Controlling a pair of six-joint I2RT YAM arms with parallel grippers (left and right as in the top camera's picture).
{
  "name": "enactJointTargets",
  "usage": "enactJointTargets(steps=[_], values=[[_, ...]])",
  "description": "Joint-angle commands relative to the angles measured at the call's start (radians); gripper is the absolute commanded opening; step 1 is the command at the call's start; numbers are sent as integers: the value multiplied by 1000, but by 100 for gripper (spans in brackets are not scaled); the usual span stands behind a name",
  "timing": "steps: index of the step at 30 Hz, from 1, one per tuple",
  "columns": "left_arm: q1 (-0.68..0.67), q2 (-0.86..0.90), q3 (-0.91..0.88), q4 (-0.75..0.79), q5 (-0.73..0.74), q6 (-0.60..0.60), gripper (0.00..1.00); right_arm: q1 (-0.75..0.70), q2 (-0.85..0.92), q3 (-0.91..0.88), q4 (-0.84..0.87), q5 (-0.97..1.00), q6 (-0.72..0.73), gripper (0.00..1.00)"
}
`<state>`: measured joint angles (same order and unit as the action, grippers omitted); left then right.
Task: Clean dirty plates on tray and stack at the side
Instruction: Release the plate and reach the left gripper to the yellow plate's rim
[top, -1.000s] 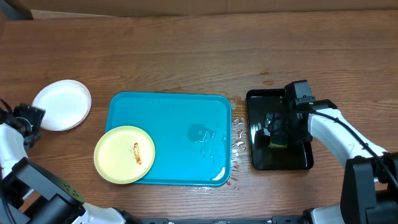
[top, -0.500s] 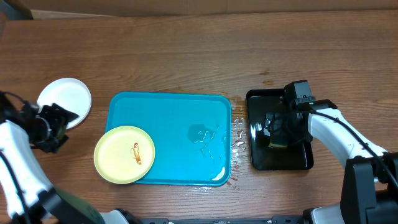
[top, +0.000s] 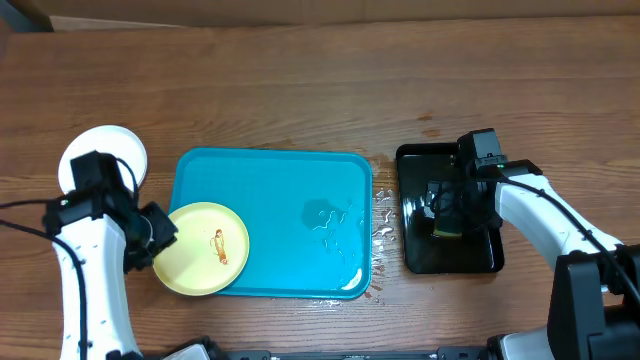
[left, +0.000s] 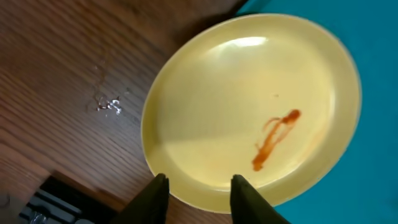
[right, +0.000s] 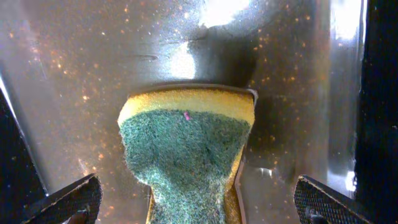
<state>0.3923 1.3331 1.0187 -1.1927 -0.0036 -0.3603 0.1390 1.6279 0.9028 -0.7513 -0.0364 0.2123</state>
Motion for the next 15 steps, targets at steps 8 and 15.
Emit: enactJointTargets(steps=[8,15], values=[[0,119,-56,92,-164,-30,36,-3,-14,-5,3,10,5,100],[1,160,-122,164,-173,-37,38,-3,-14,-5,3,10,5,100]])
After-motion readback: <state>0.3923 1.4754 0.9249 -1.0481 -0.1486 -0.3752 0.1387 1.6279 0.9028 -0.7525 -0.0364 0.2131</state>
